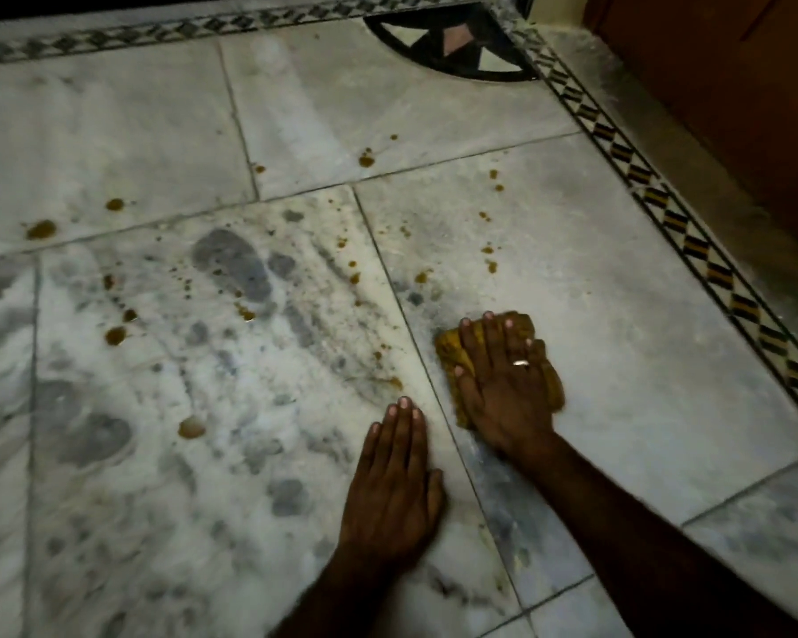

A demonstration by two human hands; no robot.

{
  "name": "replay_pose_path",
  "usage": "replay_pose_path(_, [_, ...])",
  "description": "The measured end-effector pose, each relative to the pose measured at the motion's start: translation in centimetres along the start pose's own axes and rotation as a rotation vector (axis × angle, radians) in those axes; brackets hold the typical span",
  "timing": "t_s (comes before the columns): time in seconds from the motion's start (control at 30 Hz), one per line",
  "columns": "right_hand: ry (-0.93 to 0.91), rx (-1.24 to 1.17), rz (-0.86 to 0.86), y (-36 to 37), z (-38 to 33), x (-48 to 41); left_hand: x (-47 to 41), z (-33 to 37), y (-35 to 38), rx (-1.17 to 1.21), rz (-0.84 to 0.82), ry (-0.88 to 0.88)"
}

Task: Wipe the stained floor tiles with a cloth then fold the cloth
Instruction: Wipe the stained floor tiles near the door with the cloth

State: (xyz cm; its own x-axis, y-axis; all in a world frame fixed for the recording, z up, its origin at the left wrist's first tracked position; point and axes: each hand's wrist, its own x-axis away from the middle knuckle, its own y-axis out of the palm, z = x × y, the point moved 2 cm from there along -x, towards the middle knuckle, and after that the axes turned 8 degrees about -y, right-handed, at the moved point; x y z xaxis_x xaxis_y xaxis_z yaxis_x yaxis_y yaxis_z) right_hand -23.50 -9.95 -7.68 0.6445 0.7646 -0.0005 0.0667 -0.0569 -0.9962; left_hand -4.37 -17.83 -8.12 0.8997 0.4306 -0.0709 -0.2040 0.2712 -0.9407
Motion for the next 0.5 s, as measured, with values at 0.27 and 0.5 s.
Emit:
replay_pose_path(0.27, [-0.287,-0.110,0.026,0.9,-10.9,-2.0,0.7,-5.8,-1.6,-0.110,0.009,-0.262])
replay_pose_path(0.5, [-0.498,-0.085,0.027,0.3,-11.8,6.8,3.5,-8.8,-2.2,-0.191,0.063,-0.227])
